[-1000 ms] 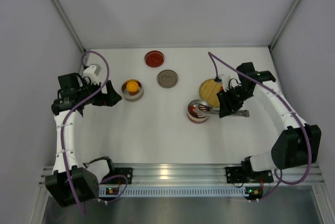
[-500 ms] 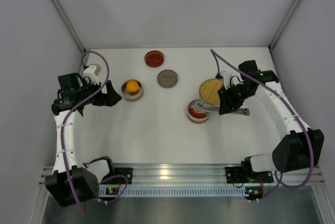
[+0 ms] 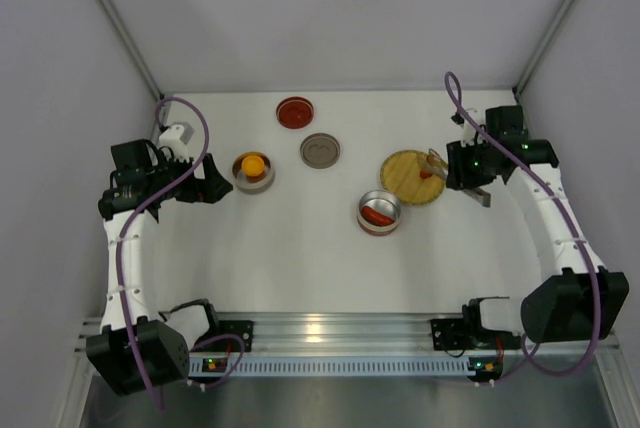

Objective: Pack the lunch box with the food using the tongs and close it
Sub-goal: Pick up the fake food from the plate.

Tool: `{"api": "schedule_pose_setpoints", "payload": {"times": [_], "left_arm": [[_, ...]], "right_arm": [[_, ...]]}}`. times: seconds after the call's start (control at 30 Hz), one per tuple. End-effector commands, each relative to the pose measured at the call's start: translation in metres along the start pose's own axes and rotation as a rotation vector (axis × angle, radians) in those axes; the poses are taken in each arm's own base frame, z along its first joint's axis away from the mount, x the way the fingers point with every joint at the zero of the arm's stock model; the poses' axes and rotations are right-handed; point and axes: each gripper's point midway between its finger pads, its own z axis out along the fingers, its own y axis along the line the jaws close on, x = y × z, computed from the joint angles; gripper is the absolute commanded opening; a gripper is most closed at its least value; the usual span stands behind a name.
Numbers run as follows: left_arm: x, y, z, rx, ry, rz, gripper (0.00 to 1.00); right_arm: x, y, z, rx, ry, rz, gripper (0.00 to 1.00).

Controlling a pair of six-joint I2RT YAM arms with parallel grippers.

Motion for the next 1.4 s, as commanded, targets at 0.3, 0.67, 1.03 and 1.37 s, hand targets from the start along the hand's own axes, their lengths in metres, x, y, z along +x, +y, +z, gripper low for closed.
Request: {"api": "schedule_pose_setpoints", "payload": {"times": [0.3, 0.67, 1.03, 1.37], "left_arm": [[0.000, 0.001, 0.000, 0.001, -0.015, 0.019, 0.98], [0.003, 0.005, 0.005, 0.001, -0.005, 0.009, 0.98], [0.004, 0.005, 0.007, 0.008, -0.002, 0.007, 0.98], [0.005, 0.006, 0.008, 0.009, 0.002, 0.004, 0.98]], "right_arm": [[-0.022, -0.052, 0.027, 0.244, -0.065, 0.165, 0.44], [-0.018, -0.044, 0.049, 0.170, -0.030, 0.183, 0.44], [-0.010, -0.036, 0.064, 0.115, 0.014, 0.199, 0.45], [-0.003, -0.036, 0.073, 0.103, 0.040, 0.205, 0.44]]}}
